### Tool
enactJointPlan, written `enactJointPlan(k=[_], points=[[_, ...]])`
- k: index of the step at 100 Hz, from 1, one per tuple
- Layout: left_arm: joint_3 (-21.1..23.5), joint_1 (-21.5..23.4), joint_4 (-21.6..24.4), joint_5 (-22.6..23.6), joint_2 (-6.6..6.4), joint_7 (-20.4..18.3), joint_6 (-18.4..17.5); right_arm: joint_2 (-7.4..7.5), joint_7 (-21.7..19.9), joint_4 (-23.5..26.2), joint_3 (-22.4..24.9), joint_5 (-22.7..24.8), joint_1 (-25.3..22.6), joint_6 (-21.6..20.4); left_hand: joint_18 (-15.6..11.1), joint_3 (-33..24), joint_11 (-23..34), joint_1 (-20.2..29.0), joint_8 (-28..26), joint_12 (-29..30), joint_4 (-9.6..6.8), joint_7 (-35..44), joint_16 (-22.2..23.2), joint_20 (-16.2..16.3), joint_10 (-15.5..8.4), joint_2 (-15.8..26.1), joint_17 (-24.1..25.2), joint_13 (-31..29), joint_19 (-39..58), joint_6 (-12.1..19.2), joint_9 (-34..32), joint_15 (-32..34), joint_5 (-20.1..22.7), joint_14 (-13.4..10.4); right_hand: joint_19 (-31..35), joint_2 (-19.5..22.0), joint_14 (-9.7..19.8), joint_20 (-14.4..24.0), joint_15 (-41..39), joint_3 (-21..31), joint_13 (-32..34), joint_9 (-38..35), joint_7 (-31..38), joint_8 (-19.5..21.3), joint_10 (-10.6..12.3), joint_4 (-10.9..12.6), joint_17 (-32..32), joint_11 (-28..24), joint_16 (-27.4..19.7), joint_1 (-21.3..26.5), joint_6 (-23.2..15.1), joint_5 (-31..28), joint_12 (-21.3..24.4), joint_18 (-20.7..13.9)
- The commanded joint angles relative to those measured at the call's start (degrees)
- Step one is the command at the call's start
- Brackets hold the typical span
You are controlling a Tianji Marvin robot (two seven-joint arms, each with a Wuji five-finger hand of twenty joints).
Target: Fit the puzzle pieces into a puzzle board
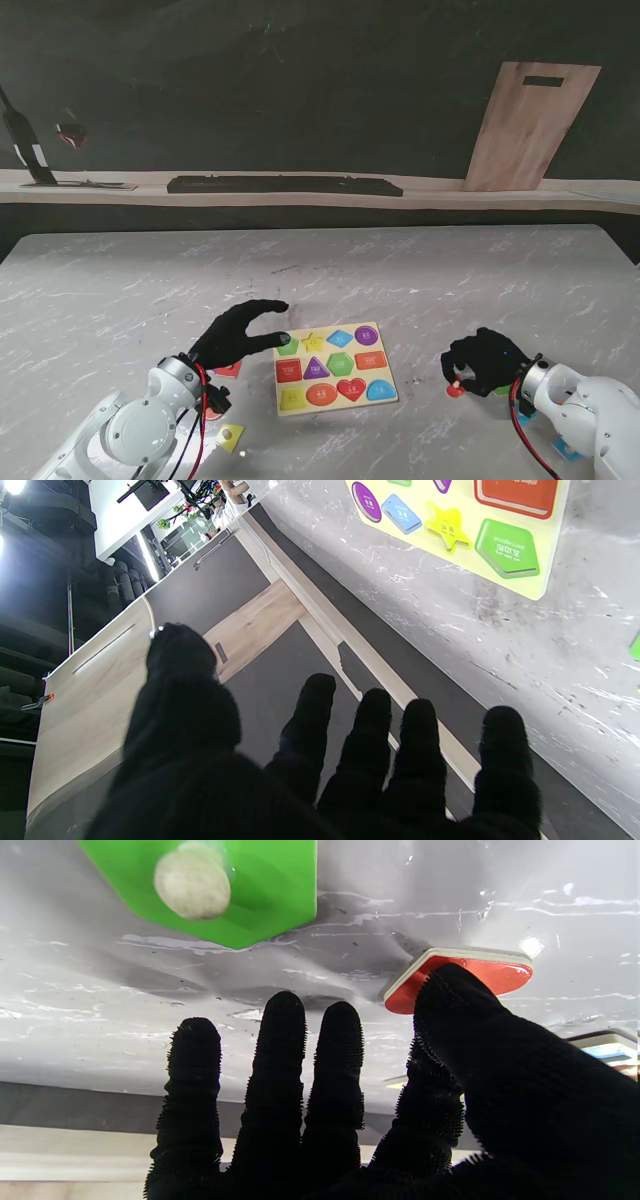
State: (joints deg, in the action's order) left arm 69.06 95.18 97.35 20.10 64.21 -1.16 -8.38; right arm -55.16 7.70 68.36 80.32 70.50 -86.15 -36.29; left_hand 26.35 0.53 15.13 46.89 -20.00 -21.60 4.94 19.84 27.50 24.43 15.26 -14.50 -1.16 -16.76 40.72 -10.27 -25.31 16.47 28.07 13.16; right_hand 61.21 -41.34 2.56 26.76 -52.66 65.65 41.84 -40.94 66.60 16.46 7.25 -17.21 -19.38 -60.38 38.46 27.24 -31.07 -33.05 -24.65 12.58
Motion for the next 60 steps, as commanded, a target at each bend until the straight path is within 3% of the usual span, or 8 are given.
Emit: enactJointPlan(k=[1,21,60], points=[[-0.08,0.09,0.14,-0.24,-0.03,-0.05,0.12,0.05,-1.37,-0.32,-0.38,-0.01,-0.66,0.08,-7.3,0.78,-1.0,0.61,-0.34,-0.25,-1.58,-1.08,-0.2,0.91,-1.21,0.82,0.88,1.67,-0.82,1.77,1.01,-1.36,0.54,-1.63,1.29,1.62,1.36,0.76,0.16,0.12,1.41,-1.53,3.53,0.21,1.89,0.23,0.62,-1.76,-0.37,2.11,-0.73,-4.97,0.24,-1.05],[-0.02,0.16,0.22,-0.07,0.03,0.26,0.22,-0.46,-2.08,0.16,-0.04,-2.19,-0.86,-0.79,-7.2,0.68,-1.02,0.94,-0.35,-0.24,-1.61,-1.16,-0.2,0.96,-1.2,0.91,0.92,1.67,-0.94,1.78,1.02,-1.38,0.65,-1.63,0.94,-2.06,1.07,0.81,-0.83,5.26,0.76,-3.25,4.43,1.83,2.05,2.64,1.91,-2.45,0.39,0.65,2.01,-5.77,0.25,-0.66],[0.48,0.56,0.49,0.05,0.13,0.86,-0.12,-1.73,-1.23,1.9,-0.9,-5.98,-1.13,0.74,-7.22,0.89,-0.96,0.66,-0.46,-0.26,-1.54,-1.03,-0.18,1.07,-1.34,1.14,0.9,1.61,-1.02,2.03,0.93,-1.35,0.92,-1.74,1.73,-6.07,-0.2,1.76,-8.05,9.61,0.64,-5.8,5.73,1.86,0.12,4.25,4.55,-6.94,4.29,-0.15,6.22,-7.47,-1.44,0.96]])
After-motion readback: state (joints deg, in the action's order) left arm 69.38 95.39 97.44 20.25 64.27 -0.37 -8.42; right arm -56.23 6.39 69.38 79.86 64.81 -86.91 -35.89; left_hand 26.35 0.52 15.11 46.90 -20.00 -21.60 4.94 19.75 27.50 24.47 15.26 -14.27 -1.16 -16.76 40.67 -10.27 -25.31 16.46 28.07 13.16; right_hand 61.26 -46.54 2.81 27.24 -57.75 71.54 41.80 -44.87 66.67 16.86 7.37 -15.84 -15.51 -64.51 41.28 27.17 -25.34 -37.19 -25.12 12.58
